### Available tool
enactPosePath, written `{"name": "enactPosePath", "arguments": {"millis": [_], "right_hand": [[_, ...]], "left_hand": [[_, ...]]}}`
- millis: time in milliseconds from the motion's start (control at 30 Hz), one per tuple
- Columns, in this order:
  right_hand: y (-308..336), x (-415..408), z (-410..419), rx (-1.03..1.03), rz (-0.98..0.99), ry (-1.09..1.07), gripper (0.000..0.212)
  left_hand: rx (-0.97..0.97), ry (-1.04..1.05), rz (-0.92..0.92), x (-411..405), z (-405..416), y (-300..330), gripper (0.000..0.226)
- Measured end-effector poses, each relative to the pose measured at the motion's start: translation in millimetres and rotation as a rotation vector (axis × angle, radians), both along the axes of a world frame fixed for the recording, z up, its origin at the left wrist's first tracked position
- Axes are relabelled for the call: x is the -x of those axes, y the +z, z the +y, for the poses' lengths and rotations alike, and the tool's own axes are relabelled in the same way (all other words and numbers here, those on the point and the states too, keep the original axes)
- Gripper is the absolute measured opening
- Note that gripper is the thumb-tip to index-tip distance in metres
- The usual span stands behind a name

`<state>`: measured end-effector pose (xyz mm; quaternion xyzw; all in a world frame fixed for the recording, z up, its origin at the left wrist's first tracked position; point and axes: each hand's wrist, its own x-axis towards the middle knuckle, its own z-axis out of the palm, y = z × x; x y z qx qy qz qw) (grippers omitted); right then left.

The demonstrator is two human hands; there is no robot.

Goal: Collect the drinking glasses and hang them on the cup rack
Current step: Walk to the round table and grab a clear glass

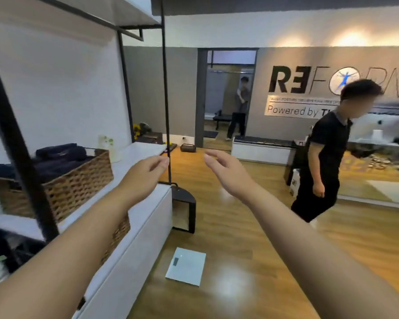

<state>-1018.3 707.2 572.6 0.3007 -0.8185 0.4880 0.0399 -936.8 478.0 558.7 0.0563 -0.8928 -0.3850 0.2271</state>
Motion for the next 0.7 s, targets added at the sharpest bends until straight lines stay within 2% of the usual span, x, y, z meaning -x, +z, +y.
{"name": "enactPosePath", "arguments": {"millis": [233, 467, 700], "right_hand": [[-33, 57, 125, -0.021, -0.074, -0.190, 0.053], [-65, 106, 228, 0.020, -0.166, -0.405, 0.054], [-86, 169, 296, 0.012, -0.224, -0.682, 0.055]], "left_hand": [[-0.013, -0.235, -0.074, 109, 121, -22, 0.049], [-0.053, -0.485, -0.146, 211, 219, -47, 0.041], [-0.001, -0.707, -0.159, 332, 292, -73, 0.033]]}}
